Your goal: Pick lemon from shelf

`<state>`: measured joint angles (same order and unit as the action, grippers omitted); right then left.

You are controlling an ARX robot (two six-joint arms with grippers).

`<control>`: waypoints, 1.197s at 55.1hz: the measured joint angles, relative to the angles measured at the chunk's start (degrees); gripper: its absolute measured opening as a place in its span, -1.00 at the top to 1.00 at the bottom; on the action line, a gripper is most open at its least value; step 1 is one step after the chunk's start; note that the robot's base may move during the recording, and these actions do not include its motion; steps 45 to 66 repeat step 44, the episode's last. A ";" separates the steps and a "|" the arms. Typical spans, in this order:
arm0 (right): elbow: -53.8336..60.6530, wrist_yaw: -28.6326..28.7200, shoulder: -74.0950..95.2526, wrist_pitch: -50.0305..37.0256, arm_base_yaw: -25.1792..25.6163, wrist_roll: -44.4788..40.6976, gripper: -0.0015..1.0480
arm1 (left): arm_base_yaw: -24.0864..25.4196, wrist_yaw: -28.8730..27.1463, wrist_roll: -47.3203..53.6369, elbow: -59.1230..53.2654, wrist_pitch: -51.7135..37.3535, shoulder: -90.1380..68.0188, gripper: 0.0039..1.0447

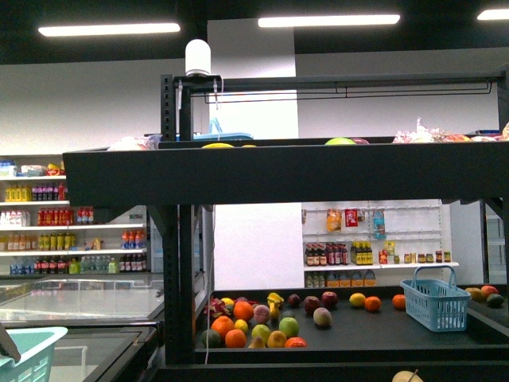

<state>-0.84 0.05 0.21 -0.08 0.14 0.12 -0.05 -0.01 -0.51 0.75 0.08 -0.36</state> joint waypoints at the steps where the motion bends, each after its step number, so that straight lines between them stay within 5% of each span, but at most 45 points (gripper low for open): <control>1: 0.00 0.00 0.00 0.00 0.00 0.02 -0.85 | 0.00 0.00 0.00 0.00 0.00 0.00 -0.86; 66: 0.00 0.00 0.00 0.00 0.00 0.00 -0.85 | 0.00 0.00 0.00 0.00 0.00 0.00 -0.86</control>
